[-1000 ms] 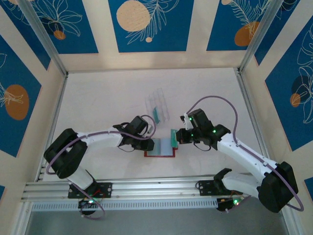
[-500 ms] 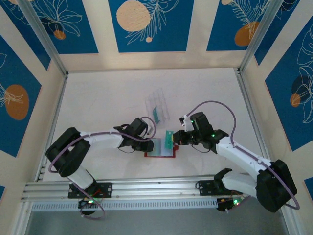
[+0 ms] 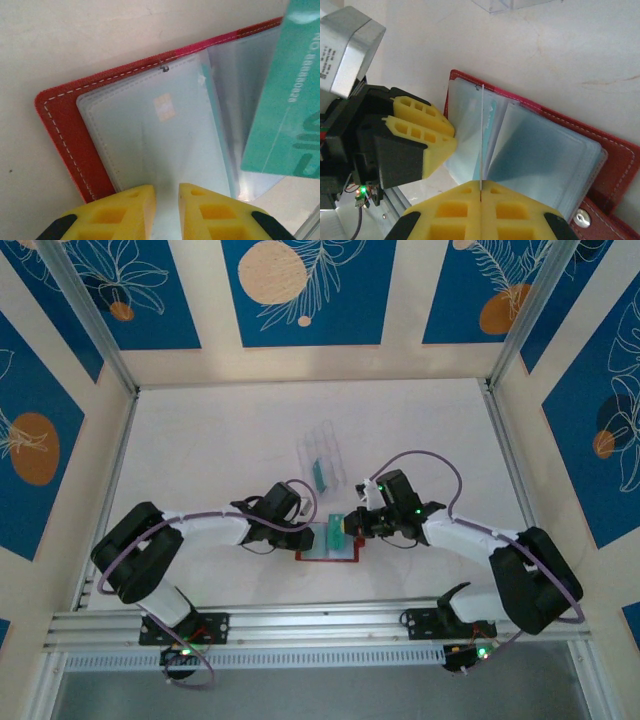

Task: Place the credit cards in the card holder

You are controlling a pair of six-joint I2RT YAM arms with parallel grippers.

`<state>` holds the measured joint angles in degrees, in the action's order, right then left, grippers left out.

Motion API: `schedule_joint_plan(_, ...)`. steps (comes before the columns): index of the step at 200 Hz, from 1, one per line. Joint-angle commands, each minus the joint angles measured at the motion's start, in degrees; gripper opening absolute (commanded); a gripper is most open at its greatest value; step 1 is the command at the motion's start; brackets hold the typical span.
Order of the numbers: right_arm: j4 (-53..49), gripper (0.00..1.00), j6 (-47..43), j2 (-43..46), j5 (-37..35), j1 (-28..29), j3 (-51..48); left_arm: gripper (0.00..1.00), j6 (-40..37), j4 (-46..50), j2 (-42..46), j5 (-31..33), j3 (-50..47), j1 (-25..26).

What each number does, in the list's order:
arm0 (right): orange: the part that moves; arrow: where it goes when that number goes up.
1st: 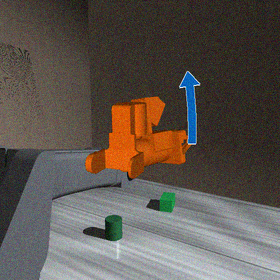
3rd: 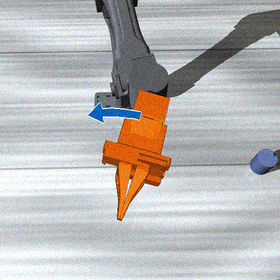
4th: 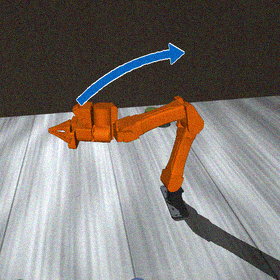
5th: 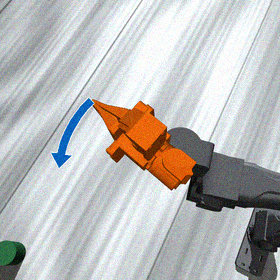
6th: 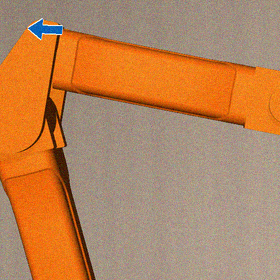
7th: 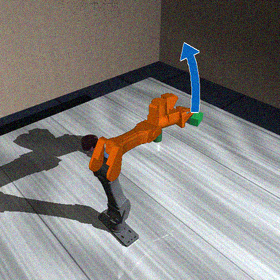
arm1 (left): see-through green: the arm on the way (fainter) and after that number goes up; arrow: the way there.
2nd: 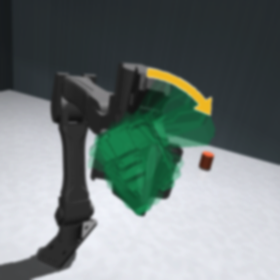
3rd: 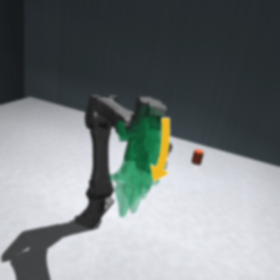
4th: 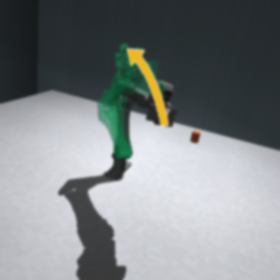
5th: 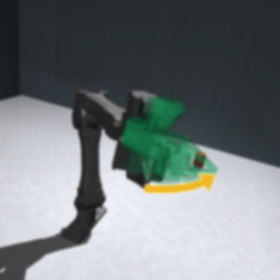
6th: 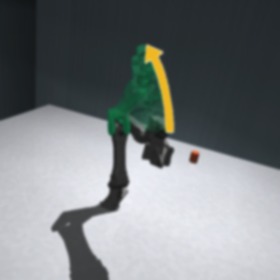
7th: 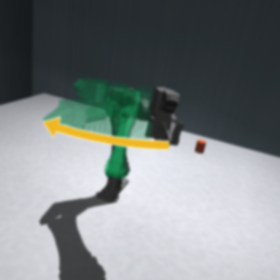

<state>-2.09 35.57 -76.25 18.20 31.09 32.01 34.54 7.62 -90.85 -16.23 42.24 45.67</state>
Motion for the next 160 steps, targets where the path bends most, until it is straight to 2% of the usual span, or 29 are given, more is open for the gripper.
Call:
schedule_joint_plan(1,4.3,0.0,1.5,-1.7,3.2,0.2,-0.8,0.22,0.6,3.0,-1.9,2.3,-2.6,0.5)
schedule_joint_plan(160,8.3,0.0,4.7,-7.0,3.9,-0.1,-3.4,0.22,0.8,2.9,-2.1,2.1,-2.5,0.6)
